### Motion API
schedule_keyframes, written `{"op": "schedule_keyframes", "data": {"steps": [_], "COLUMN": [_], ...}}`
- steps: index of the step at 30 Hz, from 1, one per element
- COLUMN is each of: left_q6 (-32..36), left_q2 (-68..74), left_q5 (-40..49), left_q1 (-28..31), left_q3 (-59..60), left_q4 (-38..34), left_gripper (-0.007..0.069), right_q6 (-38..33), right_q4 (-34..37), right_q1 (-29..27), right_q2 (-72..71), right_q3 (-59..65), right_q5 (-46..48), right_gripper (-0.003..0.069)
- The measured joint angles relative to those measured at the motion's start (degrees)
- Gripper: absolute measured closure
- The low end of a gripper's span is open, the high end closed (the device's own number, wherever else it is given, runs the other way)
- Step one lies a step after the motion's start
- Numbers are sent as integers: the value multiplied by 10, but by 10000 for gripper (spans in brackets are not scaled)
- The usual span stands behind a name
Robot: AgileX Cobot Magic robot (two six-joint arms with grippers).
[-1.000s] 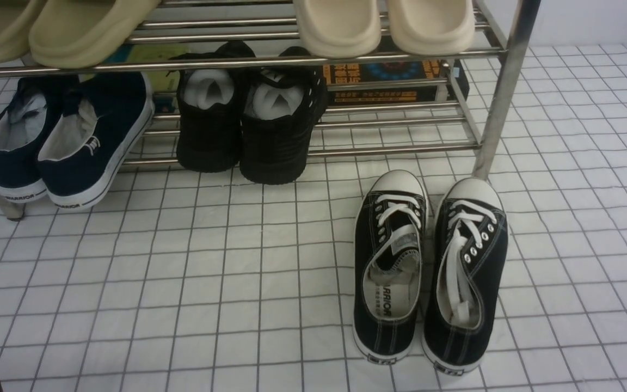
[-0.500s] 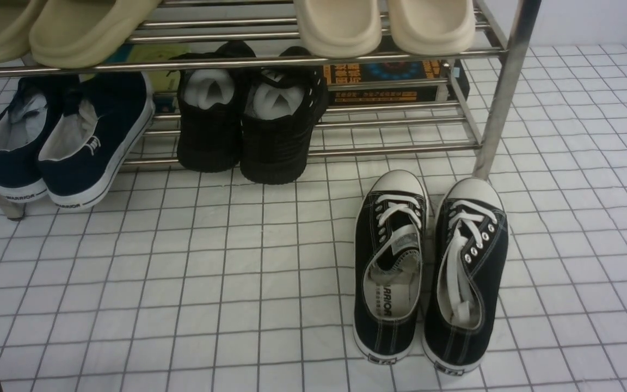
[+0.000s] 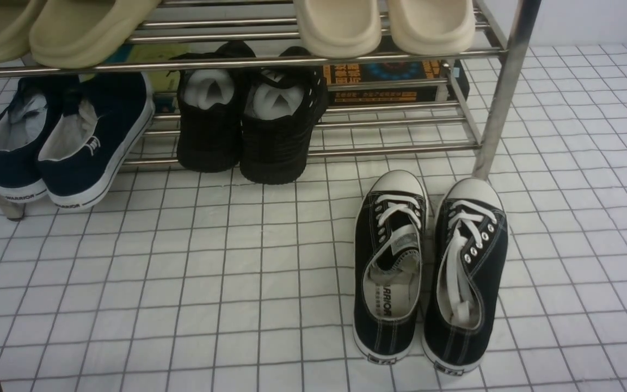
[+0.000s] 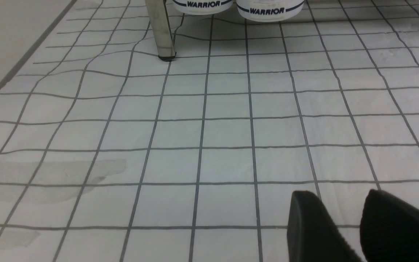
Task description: Take the shoes off the shelf with your hand from the white checkered tablecloth.
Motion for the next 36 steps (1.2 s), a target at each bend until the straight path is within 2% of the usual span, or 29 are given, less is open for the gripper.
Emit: {"op": "schedule_keyframes", "data": {"steps": [1, 4, 9, 36], "left_q6": [0, 0, 0, 0], "left_q2": [0, 0, 0, 0], "left_q5": [0, 0, 0, 0], "left_q1": [0, 0, 0, 0], "left_q3": [0, 0, 0, 0], "left_q4": [0, 1, 1, 1], "left_gripper": [385, 385, 385, 385], "right_q6": [0, 0, -1, -2], "right_q4": [0, 0, 0, 0], "right_q1": [-36, -91, -132, -134], "right_q2": [-2, -2, -2, -2], "right_q3": [13, 17, 13, 11], "right_q5": [19, 63, 96, 104], "right_gripper": [655, 650, 646, 626]}}
